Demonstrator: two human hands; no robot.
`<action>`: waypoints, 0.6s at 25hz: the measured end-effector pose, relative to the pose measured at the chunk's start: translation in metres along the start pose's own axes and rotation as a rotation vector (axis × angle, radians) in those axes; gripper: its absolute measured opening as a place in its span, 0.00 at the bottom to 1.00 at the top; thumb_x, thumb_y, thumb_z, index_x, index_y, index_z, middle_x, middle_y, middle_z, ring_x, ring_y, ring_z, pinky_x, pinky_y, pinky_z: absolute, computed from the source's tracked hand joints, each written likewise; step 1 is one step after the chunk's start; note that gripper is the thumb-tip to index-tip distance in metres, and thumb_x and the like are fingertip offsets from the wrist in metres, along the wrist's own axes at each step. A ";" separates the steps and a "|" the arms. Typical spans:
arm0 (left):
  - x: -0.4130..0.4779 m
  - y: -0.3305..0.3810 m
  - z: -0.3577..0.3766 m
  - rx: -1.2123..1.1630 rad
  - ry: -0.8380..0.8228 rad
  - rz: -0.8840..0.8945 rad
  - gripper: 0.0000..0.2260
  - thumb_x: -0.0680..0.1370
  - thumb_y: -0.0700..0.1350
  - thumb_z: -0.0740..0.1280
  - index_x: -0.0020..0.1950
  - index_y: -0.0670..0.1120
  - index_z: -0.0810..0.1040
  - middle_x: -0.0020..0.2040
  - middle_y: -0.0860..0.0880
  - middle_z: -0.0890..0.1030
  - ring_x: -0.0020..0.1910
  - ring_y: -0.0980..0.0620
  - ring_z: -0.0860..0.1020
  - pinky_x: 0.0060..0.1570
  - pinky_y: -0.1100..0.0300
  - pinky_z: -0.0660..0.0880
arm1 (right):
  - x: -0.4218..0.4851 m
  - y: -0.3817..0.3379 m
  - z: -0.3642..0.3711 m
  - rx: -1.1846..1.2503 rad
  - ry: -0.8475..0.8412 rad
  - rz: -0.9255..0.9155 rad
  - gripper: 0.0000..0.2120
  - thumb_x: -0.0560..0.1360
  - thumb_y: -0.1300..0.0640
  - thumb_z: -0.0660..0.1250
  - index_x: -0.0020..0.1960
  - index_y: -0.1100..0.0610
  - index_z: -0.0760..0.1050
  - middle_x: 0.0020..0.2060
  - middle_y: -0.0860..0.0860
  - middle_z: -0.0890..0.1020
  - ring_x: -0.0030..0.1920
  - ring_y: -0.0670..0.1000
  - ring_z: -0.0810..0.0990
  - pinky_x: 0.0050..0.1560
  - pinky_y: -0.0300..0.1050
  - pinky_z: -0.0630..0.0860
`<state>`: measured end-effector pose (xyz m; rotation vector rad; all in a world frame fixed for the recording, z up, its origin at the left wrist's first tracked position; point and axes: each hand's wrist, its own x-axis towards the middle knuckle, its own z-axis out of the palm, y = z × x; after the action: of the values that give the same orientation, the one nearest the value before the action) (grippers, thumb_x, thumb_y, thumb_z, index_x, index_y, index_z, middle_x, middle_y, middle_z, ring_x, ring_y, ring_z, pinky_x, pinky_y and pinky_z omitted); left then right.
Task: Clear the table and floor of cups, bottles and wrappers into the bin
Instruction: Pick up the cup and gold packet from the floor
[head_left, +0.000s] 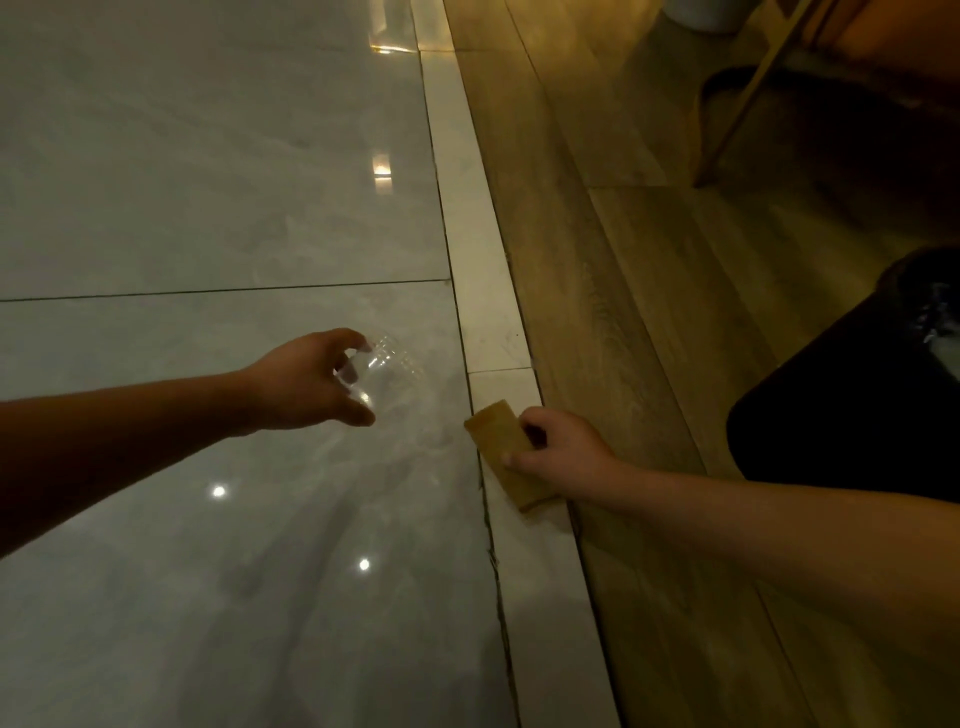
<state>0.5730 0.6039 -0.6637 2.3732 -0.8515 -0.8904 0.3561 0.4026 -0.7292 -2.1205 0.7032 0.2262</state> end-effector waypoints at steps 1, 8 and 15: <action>0.001 0.002 -0.003 -0.006 0.020 0.001 0.36 0.64 0.44 0.81 0.69 0.50 0.71 0.53 0.48 0.80 0.50 0.48 0.81 0.53 0.51 0.79 | 0.000 -0.005 -0.006 0.040 0.016 -0.005 0.08 0.73 0.54 0.72 0.50 0.53 0.77 0.45 0.51 0.81 0.46 0.50 0.81 0.47 0.48 0.80; 0.006 0.014 -0.017 -0.091 0.130 0.093 0.47 0.64 0.46 0.81 0.76 0.59 0.58 0.50 0.50 0.79 0.43 0.51 0.83 0.45 0.53 0.80 | -0.001 -0.036 -0.045 0.322 0.115 -0.037 0.10 0.73 0.57 0.72 0.51 0.48 0.75 0.46 0.46 0.83 0.47 0.45 0.82 0.43 0.40 0.81; 0.017 0.049 -0.027 -0.271 0.145 0.206 0.48 0.65 0.45 0.80 0.75 0.67 0.54 0.52 0.48 0.79 0.46 0.48 0.83 0.44 0.52 0.82 | -0.021 -0.054 -0.088 0.416 0.294 -0.091 0.20 0.73 0.56 0.73 0.61 0.46 0.71 0.49 0.40 0.79 0.50 0.42 0.79 0.43 0.36 0.78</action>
<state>0.5831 0.5634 -0.6230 2.0468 -0.8418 -0.6934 0.3610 0.3669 -0.6306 -1.7928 0.7468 -0.2674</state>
